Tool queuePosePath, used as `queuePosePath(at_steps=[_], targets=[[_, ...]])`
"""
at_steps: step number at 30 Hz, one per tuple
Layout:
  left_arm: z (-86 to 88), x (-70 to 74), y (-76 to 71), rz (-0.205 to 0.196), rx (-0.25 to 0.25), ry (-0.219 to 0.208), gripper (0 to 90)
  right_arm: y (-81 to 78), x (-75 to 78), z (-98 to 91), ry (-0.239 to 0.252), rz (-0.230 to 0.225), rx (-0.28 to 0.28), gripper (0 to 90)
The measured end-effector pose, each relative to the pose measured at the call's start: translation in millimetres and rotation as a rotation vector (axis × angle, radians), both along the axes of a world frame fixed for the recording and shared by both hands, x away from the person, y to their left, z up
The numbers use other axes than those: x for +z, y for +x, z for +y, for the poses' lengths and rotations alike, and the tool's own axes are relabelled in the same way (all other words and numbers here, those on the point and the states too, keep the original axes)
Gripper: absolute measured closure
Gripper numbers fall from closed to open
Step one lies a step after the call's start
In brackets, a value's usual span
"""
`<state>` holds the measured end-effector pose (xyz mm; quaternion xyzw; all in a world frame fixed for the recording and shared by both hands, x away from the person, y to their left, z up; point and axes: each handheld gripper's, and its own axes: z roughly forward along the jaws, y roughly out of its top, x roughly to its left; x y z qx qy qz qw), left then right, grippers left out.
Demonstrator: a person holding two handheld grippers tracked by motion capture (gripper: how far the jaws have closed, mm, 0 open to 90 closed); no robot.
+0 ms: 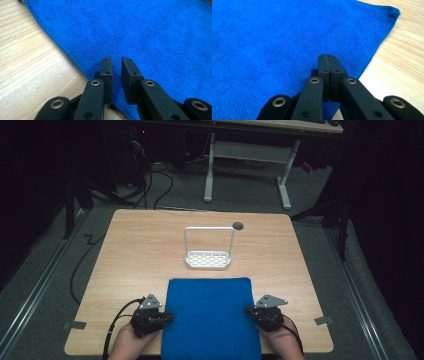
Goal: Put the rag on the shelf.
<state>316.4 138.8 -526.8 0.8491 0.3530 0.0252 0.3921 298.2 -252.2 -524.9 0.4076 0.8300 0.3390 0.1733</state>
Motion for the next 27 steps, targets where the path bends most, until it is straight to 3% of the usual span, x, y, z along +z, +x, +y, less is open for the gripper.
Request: queuePosePath(at_steps=[5,9,10,11,14,17,19,21,27], targets=[[0.9,1.3,1.0,-0.002,-0.010,0.015,78.3,-3.5,0.8,0.7,-0.001,-0.016,0.007,85.4],[0.8,7.8,11.2,-0.091,0.043,-0.012,74.3,-3.3,5.0,-9.3,0.040,-0.057,-0.022,82.4],[0.8,7.8,11.2,-0.091,0.043,-0.012,73.6,-3.1,5.1,-11.8,0.045,-0.056,-0.030,81.1],[5.1,9.5,23.4,-0.109,0.088,-0.043,72.6,-2.9,4.6,-13.7,0.047,-0.059,-0.037,79.4],[10.9,6.4,43.0,-0.090,0.143,-0.087,69.1,-1.8,2.9,-18.5,0.047,-0.055,-0.055,76.6],[12.4,2.6,59.4,-0.109,0.191,-0.058,67.1,-1.2,3.6,-21.6,0.064,-0.060,-0.070,76.2],[13.3,2.0,63.6,-0.107,0.210,-0.061,69.1,-1.3,4.6,-22.7,0.072,-0.060,-0.077,76.4],[16.9,2.2,81.6,-0.104,0.268,-0.076,72.7,-1.5,5.0,-23.2,0.074,-0.062,-0.077,76.3],[3.4,-1.3,102.4,-0.068,0.274,-0.081,68.1,-1.1,4.8,-20.9,0.062,-0.064,-0.070,75.7]])
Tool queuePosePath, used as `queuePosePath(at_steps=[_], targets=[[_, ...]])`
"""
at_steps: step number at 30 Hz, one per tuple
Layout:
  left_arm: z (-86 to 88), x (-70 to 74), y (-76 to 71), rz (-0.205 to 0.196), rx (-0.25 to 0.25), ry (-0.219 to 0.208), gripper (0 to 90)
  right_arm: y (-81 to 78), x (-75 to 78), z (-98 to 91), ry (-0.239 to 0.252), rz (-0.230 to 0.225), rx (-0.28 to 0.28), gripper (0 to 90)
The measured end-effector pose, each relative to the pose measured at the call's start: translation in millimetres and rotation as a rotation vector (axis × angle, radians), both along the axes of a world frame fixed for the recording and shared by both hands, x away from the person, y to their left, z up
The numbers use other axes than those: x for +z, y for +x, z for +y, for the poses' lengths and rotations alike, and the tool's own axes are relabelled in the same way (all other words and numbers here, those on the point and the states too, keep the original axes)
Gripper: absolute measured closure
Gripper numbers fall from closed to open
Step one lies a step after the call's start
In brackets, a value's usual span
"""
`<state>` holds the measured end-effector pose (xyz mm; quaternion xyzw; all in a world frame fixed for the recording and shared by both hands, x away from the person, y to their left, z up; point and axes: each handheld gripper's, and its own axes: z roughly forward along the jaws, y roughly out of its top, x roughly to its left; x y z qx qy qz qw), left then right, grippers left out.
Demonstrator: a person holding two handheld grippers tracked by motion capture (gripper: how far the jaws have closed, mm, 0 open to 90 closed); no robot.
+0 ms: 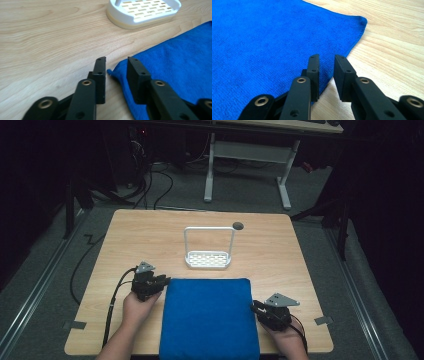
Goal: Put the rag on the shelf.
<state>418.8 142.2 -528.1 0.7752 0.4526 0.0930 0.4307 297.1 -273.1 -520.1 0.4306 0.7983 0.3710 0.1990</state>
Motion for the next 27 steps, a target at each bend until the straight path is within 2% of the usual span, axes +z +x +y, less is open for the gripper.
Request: queuePosePath(at_steps=[3,4,5,8,12,13,16,17,18,21,25,27], targets=[[-5.8,-2.7,1.7,0.007,-0.013,0.009,64.3,0.4,-0.6,0.4,-0.003,-0.001,0.000,75.1],[-10.2,-4.7,2.1,0.004,0.001,0.048,64.9,0.6,-0.9,-0.1,-0.007,-0.002,0.001,74.9],[-10.2,-4.7,2.1,0.004,0.001,0.048,65.9,0.6,-0.9,-0.1,-0.007,-0.002,0.001,74.9],[-13.3,-4.8,0.1,-0.013,0.002,0.078,70.9,2.2,-1.5,-1.7,0.001,-0.002,-0.008,72.7],[-16.8,-5.4,-1.8,-0.023,-0.014,0.092,84.3,4.7,0.2,-2.8,0.020,-0.005,-0.020,70.6],[-17.5,-5.5,-2.3,-0.027,-0.022,0.097,85.2,7.4,2.1,-2.3,0.041,-0.011,-0.035,68.5],[-16.7,-5.6,-2.0,-0.024,-0.026,0.095,85.7,11.2,4.4,-1.1,0.058,-0.018,-0.054,66.6],[-16.8,-5.6,-2.2,-0.027,-0.029,0.099,86.2,17.1,6.3,1.5,0.073,-0.014,-0.077,64.3],[-16.8,-5.6,-2.2,-0.027,-0.029,0.099,86.3,17.1,6.3,1.5,0.073,-0.014,-0.077,64.3],[-17.6,-5.7,-3.3,-0.033,-0.033,0.106,86.6,32.7,5.4,6.4,0.046,-0.026,-0.102,63.7],[-16.4,-5.8,-2.7,-0.028,-0.036,0.099,86.7,55.8,4.4,9.0,0.032,-0.010,-0.150,65.3],[-16.3,-6.0,-2.5,-0.026,-0.033,0.091,86.7,67.2,4.1,11.2,0.010,-0.001,-0.175,66.3]])
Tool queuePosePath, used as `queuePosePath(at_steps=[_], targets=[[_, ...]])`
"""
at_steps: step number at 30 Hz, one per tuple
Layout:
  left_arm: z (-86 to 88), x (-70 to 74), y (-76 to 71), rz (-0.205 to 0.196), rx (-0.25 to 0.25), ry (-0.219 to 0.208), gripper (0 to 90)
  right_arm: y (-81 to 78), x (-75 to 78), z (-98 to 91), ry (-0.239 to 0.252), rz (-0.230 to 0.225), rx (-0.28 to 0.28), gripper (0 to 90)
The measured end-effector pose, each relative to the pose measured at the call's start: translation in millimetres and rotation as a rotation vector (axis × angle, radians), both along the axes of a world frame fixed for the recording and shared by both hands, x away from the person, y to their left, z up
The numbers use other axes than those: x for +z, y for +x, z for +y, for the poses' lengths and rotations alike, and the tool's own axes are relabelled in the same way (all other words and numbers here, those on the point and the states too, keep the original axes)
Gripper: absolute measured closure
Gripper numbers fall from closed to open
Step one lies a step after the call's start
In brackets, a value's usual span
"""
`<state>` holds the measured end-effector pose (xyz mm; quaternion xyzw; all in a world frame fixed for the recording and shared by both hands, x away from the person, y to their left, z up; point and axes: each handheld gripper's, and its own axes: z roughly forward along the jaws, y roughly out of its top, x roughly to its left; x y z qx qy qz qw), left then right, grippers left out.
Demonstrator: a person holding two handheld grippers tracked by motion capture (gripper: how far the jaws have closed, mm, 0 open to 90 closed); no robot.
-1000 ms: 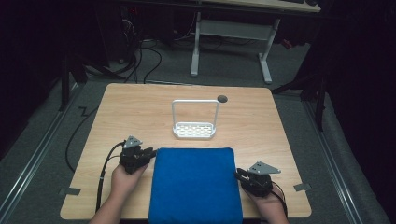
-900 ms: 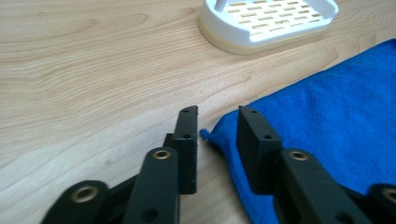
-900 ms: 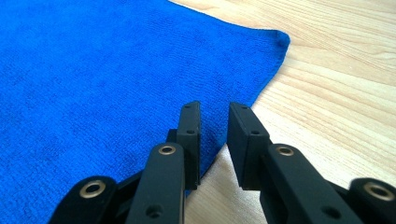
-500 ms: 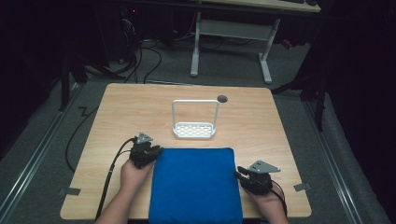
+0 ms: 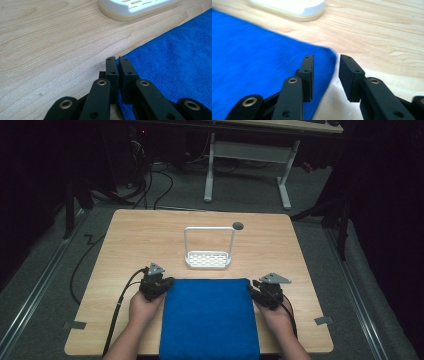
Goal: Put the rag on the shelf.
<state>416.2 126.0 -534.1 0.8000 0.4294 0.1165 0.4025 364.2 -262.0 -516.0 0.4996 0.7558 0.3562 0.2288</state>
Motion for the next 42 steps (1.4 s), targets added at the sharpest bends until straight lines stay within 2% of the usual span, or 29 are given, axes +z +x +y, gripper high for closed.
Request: queuePosePath(at_steps=[3,4,6,9,11,14,17,18,21,26,32,34,37,38,42], targets=[[0.1,-0.1,0.0,0.001,0.000,-0.003,86.7,8.3,-1.1,1.9,0.001,0.003,-0.005,65.3],[0.6,-0.1,0.3,0.007,0.000,-0.008,86.6,18.1,-2.3,5.2,0.002,0.022,-0.006,64.7],[1.0,-0.2,0.7,0.011,0.001,-0.013,86.6,22.4,-3.8,7.7,0.003,0.032,-0.007,63.7],[1.7,-0.3,1.0,0.014,0.000,-0.017,86.6,27.2,-10.2,9.1,-0.029,0.051,-0.030,61.9],[1.8,-0.2,1.1,0.015,0.000,-0.018,86.6,27.5,-13.3,8.0,-0.023,0.050,-0.032,61.0],[3.1,-0.3,1.7,0.024,-0.003,-0.023,86.6,25.1,-13.7,8.1,-0.024,0.046,-0.012,65.9],[3.1,-0.3,1.5,0.024,-0.002,-0.024,86.6,21.2,-13.9,11.1,-0.027,0.042,0.000,74.5],[3.1,-0.3,1.5,0.024,-0.002,-0.024,86.6,21.2,-13.9,11.1,-0.027,0.042,0.000,74.5],[3.6,-0.3,1.6,0.026,-0.003,-0.025,86.6,20.7,-13.8,12.4,-0.025,0.043,0.027,85.1],[2.5,-0.2,0.2,0.018,-0.002,-0.016,86.9,19.9,-13.7,13.6,-0.039,0.039,0.042,88.0],[3.0,-0.1,0.4,0.020,-0.002,-0.019,87.2,14.8,-8.6,14.3,-0.030,-0.006,0.043,88.3],[3.3,0.2,0.4,0.021,-0.005,-0.023,87.3,9.6,-4.5,14.5,-0.013,-0.042,0.045,88.3],[4.7,0.8,-0.4,0.012,-0.001,-0.045,87.5,6.6,-3.1,14.6,-0.009,-0.060,0.042,88.3],[6.9,2.1,-2.3,-0.006,0.000,-0.064,87.5,3.4,-0.9,15.0,-0.005,-0.081,0.043,88.3],[12.2,4.9,-5.5,-0.036,0.014,-0.104,87.7,-2.9,6.1,15.4,0.008,-0.124,0.041,88.4]])
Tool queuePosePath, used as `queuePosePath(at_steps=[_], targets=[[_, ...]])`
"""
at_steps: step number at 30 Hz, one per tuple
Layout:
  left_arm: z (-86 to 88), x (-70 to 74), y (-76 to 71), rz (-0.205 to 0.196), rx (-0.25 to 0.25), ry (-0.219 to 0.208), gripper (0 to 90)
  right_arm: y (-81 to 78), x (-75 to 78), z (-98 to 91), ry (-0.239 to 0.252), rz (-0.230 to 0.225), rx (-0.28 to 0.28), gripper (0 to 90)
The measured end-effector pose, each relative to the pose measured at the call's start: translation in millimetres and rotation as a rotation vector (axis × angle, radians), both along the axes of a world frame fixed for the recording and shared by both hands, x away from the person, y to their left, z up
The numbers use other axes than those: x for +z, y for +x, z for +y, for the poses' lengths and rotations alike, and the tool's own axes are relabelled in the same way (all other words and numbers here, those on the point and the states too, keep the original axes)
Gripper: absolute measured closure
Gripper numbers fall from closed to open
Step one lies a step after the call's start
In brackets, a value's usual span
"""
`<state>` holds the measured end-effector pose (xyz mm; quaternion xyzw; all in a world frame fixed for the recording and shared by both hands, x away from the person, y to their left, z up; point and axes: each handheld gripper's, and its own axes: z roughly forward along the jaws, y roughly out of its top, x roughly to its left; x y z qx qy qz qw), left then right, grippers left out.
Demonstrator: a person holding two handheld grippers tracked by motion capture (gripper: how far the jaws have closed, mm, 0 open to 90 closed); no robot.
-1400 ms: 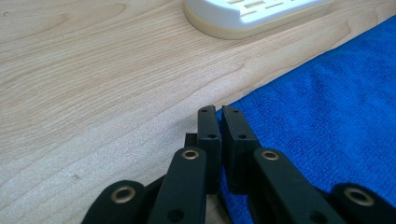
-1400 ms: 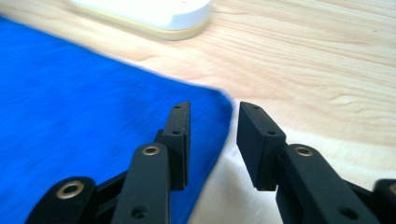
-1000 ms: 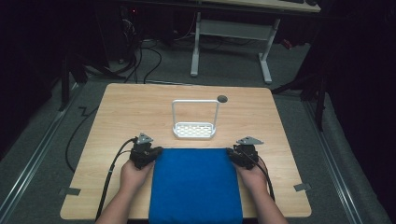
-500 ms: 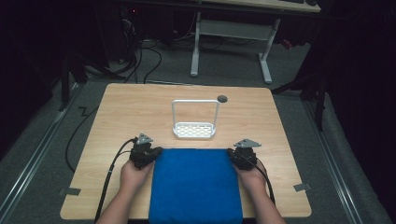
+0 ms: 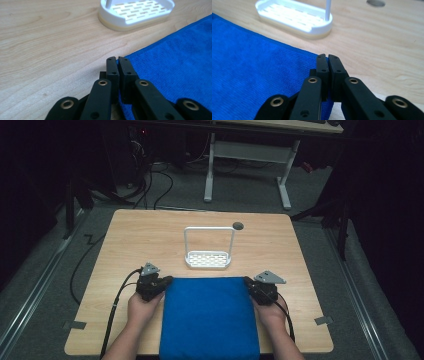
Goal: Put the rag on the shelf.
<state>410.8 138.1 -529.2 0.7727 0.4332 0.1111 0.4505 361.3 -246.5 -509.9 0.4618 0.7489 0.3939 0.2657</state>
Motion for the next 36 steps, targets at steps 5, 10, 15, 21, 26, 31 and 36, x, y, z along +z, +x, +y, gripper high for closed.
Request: queuePosePath(at_steps=[5,10,15,21,26,31,36], targets=[[0.4,6.3,-4.4,-0.034,0.008,-0.019,87.8,-6.8,9.7,-1.2,0.036,-0.042,-0.005,88.4],[0.7,22.4,-14.8,-0.098,0.015,-0.061,87.9,-14.2,20.3,0.0,0.049,-0.084,0.015,88.3],[1.1,32.1,-21.2,-0.135,0.018,-0.072,87.9,-17.1,26.3,1.4,0.075,-0.096,0.013,88.4],[2.5,46.3,-29.6,-0.181,0.020,-0.088,87.9,-20.4,34.1,4.8,0.100,-0.114,-0.002,88.4],[4.2,56.7,-36.5,-0.215,0.022,-0.111,87.9,-22.6,39.2,3.4,0.110,-0.144,-0.014,88.5],[3.3,71.6,-45.6,-0.270,0.017,-0.119,87.9,-29.7,50.7,-1.3,0.134,-0.202,-0.015,88.5],[0.6,89.0,-58.0,-0.340,0.004,-0.129,87.9,-38.9,65.8,-6.0,0.163,-0.265,-0.007,88.4]])
